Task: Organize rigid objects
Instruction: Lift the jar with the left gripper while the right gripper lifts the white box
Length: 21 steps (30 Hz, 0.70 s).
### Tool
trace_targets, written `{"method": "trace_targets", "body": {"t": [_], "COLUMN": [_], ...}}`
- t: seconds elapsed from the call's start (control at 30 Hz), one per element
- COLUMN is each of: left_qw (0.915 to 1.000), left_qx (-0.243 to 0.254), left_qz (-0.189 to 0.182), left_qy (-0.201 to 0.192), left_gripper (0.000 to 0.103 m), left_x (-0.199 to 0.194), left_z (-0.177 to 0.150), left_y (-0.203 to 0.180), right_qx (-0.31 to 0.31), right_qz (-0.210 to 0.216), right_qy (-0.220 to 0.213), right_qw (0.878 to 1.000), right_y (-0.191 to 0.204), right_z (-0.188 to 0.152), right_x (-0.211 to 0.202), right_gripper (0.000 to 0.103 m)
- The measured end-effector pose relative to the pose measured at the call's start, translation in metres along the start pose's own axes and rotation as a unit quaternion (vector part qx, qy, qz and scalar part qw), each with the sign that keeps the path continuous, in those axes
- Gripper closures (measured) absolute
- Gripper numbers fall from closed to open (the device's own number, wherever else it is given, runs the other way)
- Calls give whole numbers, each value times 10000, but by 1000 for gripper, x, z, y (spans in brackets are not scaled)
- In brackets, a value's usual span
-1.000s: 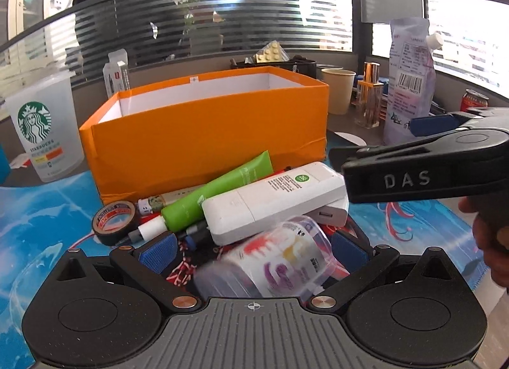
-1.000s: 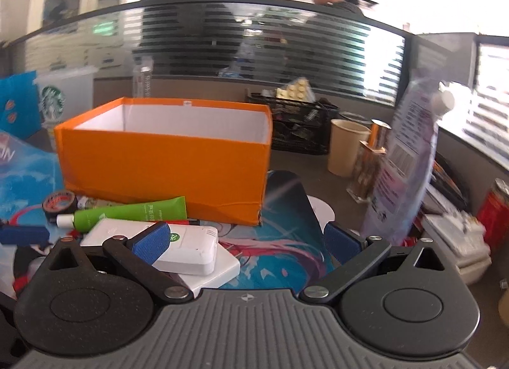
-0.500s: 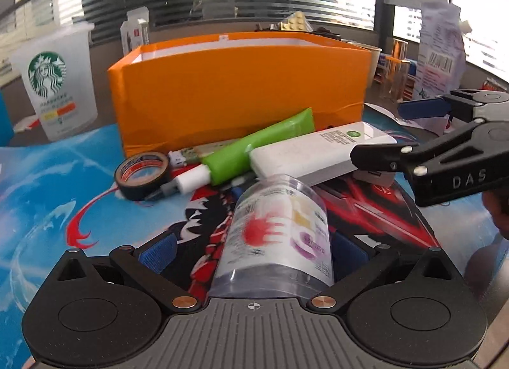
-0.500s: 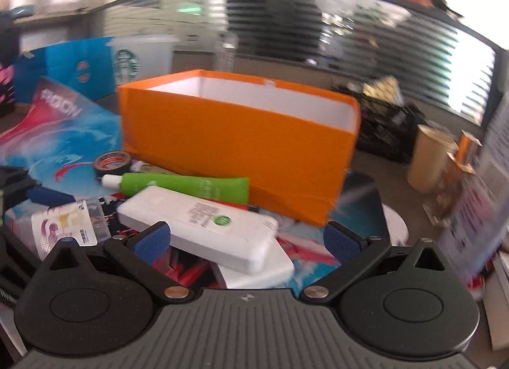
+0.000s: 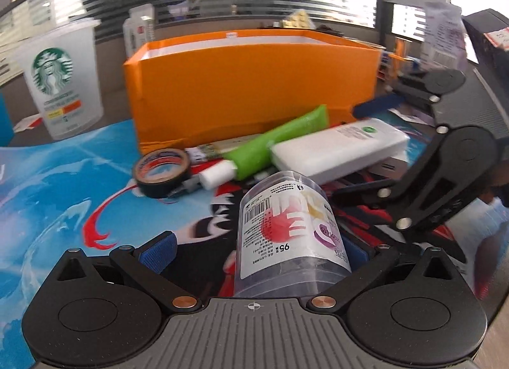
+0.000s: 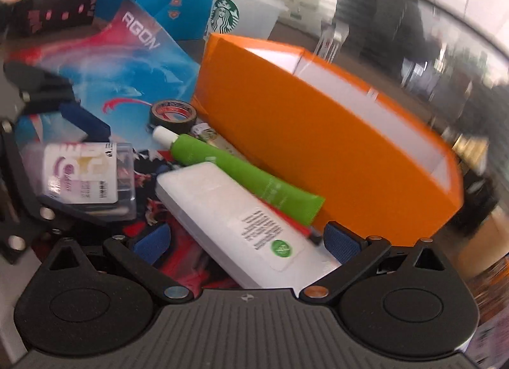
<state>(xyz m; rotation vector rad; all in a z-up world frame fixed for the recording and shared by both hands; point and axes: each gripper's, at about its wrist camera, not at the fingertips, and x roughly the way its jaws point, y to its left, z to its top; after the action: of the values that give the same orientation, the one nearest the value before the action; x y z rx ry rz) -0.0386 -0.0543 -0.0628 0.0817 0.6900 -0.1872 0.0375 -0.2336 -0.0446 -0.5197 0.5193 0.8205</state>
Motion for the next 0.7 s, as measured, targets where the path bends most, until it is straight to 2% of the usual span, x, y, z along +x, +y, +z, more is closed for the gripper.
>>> {"method": "trace_targets", "body": {"t": [0.07, 0.2, 0.3, 0.4, 0.47, 0.6, 0.7], "left_qw": [9999, 9993, 9981, 9964, 9952, 9938, 9943], "left_qx": [-63, -235, -386, -543, -624, -709, -673], "left_qz": [82, 294, 471, 645, 744, 848, 823], "left_qy": [-11, 5, 48, 94, 96, 90, 78], "left_gripper": [0, 0, 0, 0, 0, 0, 0], "left_x": [0, 0, -1, -4, -5, -6, -8], "left_z": [-1, -2, -2, -3, -4, -5, -6], "left_y": [7, 21, 33, 47, 56, 66, 68], "right_qx": [213, 77, 40, 329, 602, 977, 1239], "right_qz": [-127, -523, -455, -464, -332, 193, 289], "right_qy": [74, 343, 470, 574, 562, 614, 559], "right_qw": [9997, 9980, 9979, 9967, 9960, 9931, 9903], "right_y": [1, 28, 40, 46, 50, 60, 62], "right_z": [2, 10, 17, 25, 29, 28, 26], "right_x": [-1, -2, -5, -8, -11, -18, -19], "right_gripper": [0, 0, 0, 0, 0, 4, 3]}}
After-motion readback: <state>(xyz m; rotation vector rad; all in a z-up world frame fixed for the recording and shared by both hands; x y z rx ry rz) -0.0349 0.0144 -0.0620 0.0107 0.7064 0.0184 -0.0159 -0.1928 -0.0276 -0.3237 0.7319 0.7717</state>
